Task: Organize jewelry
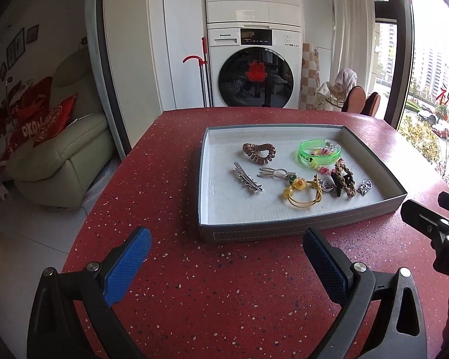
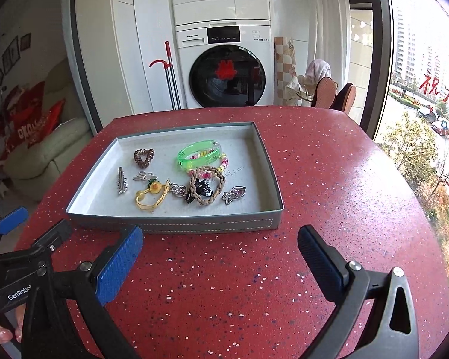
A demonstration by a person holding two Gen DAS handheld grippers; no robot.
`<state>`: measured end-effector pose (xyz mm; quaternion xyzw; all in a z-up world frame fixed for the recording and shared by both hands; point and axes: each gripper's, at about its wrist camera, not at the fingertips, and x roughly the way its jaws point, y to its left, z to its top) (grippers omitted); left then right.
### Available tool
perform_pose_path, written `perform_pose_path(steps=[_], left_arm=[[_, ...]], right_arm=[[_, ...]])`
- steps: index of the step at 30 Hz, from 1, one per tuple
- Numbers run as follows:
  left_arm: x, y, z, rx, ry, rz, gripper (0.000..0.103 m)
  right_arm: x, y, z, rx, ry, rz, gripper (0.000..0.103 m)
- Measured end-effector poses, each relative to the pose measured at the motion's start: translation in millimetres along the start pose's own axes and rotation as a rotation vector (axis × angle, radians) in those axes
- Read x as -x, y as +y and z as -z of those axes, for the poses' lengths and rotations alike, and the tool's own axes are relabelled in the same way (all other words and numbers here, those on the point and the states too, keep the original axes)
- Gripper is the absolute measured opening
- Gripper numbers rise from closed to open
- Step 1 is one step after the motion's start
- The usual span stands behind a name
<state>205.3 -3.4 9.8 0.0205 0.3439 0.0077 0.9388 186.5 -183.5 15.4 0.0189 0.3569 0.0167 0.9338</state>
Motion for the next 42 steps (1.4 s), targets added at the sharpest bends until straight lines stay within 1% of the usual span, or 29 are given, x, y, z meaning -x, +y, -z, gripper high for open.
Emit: perform_pose_path(steps=[4, 8, 13, 16, 20, 28, 42], left_arm=[[7, 1, 4, 0.012, -0.03, -0.011, 0.103], [9, 1, 10, 0.036, -0.033, -0.01, 0.103], [11, -1, 19, 0.029, -0.034, -0.022, 0.103], [11, -2, 23, 0.029, -0.035, -0.03, 0.103], [10, -1, 23, 0.035, -0.024, -0.025, 0.103], [12, 2, 21, 0.04, -0.029, -0.036, 0.103], [14, 0, 20, 0.034, -0.028, -0.035, 0.103]], right_arm=[[5, 2, 8, 0.002, -0.018, 0.009, 0.103], [8, 4, 13, 0.015, -0.026, 0.027, 0.103], [12, 7, 14, 0.036, -0.045, 0.055, 0.103], [12, 9, 15, 0.035, -0.047, 0.057, 0.103], [13, 8, 15, 0.025, -0.048, 0.055, 0.103], [13, 7, 14, 0.018, -0.047, 0.054, 0.103], [14, 6, 14, 0.018, -0.051, 0.053, 0.103]])
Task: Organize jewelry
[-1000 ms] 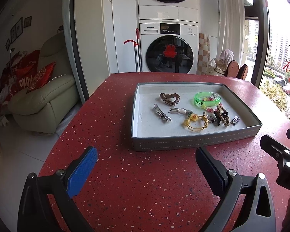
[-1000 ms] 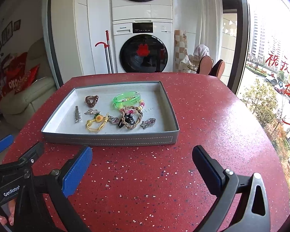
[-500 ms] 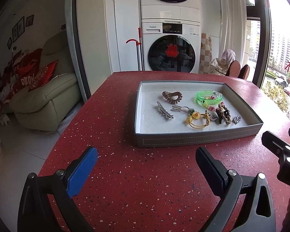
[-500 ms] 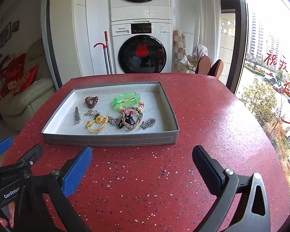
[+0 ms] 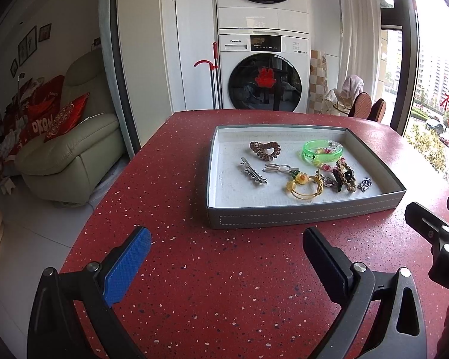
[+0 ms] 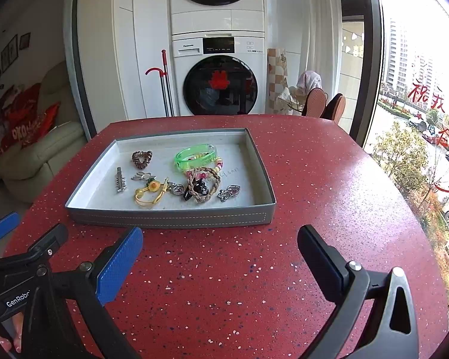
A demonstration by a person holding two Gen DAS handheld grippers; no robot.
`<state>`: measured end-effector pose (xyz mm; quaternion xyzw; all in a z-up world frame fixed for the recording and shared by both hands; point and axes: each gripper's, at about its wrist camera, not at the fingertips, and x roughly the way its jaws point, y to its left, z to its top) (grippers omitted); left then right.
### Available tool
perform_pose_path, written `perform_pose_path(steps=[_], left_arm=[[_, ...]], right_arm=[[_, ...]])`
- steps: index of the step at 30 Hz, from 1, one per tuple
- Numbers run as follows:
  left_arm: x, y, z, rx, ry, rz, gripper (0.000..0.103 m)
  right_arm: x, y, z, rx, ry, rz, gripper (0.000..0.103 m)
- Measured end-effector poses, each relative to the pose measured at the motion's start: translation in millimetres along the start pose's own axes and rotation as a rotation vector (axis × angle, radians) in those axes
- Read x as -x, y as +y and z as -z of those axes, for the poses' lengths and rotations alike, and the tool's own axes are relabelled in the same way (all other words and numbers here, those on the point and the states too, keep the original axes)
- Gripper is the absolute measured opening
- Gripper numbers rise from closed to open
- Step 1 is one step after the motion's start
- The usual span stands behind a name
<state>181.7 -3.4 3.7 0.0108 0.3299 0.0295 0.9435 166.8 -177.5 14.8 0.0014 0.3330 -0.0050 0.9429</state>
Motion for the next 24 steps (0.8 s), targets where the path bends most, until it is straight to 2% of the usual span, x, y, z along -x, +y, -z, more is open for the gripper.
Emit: perform_pose_path(steps=[24], left_arm=[[3.0, -1.2, -2.6, -0.001, 0.007, 0.006, 0.103]], right_arm=[[1.0, 2.3, -0.2, 0.008, -0.002, -0.003, 0.103]])
